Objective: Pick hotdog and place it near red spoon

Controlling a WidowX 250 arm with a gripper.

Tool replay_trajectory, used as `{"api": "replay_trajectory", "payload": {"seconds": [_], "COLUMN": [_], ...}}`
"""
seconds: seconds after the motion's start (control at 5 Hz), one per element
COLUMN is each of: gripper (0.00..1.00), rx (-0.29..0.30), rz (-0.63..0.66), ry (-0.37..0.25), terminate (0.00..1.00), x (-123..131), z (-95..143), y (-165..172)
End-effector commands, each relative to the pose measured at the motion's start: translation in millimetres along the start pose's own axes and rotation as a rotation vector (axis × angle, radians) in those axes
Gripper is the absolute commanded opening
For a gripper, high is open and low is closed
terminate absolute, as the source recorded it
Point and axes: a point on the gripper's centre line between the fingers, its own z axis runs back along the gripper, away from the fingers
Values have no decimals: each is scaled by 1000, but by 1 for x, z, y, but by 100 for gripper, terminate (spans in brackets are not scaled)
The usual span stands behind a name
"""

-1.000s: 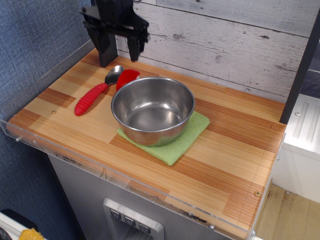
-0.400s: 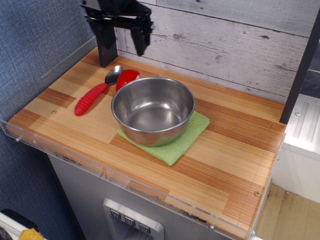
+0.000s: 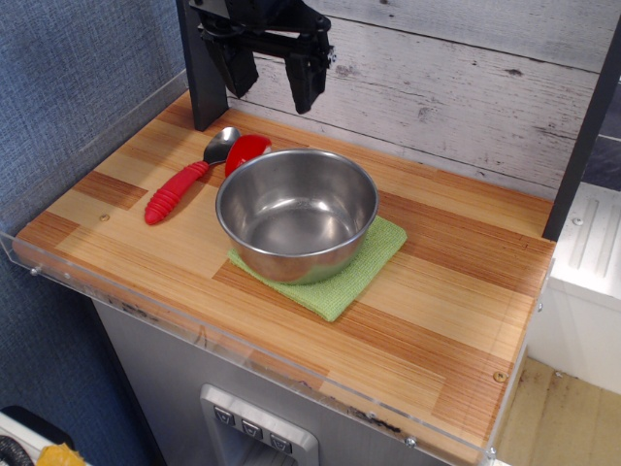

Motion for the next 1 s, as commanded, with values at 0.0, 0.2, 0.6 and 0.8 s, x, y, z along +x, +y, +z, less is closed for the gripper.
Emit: {"api": "replay_trajectory", "payload": {"seconds": [0.0, 0.2, 0.6, 0.8], "gripper": [100, 100, 100, 100], "rx": [71, 53, 30, 30], "rz": [33, 32, -25, -25], "ry": [25, 40, 55, 55], "terminate": [0, 0, 0, 100], "x": [-9, -10, -11, -11], "z": [17, 16, 14, 14], "y": [-4, -6, -12, -12]}}
